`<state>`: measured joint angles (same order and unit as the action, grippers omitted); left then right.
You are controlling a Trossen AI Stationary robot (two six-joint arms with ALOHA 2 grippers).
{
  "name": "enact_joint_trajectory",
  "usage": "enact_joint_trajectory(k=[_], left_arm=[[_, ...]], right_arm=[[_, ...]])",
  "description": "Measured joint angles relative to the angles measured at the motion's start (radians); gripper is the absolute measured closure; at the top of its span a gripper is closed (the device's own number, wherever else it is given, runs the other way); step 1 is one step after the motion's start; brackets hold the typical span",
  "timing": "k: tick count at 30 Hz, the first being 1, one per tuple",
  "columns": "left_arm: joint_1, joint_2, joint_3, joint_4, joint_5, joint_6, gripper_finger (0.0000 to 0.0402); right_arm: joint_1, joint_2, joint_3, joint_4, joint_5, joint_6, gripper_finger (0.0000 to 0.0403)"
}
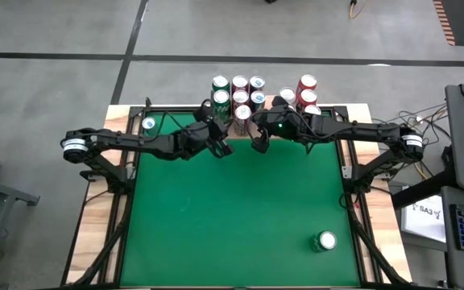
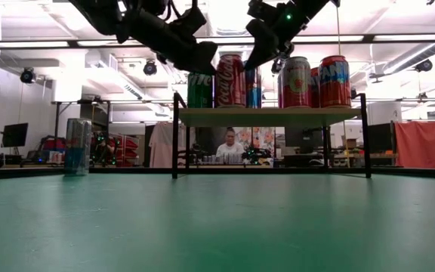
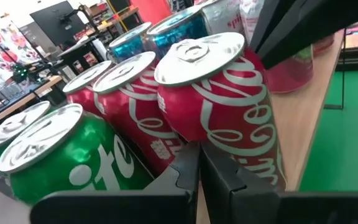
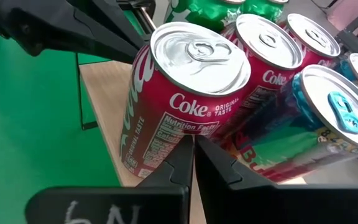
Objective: Place canned beverage on shelf
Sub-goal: Put the red soda can aligned with the red soda can on the shelf
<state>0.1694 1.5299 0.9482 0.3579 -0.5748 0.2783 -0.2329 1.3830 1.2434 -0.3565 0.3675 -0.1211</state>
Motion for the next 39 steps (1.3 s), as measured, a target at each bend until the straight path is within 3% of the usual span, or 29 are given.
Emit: enact_joint_trajectory(k=[5,12,39], left_arm=[[-0.026,-0.012,0.0,-0.02,-0.02,0.001,0.0402],[-0.027,-0.02,0.0,-0.018,-0.168,0.08,0.0402],[-0.002,-0.014,0.001,0.01,-0.054,0.076,0.0402]], right_arm=[[0.0,0.0,0.0,0.003,-0.001,-0.01,0.0394],[0.0,0.0,0.01,-0.005,-0.001,-0.01,0.0394],[0.0,0.0,0.02,-0.005,-0.001,-0.01,0.0394]])
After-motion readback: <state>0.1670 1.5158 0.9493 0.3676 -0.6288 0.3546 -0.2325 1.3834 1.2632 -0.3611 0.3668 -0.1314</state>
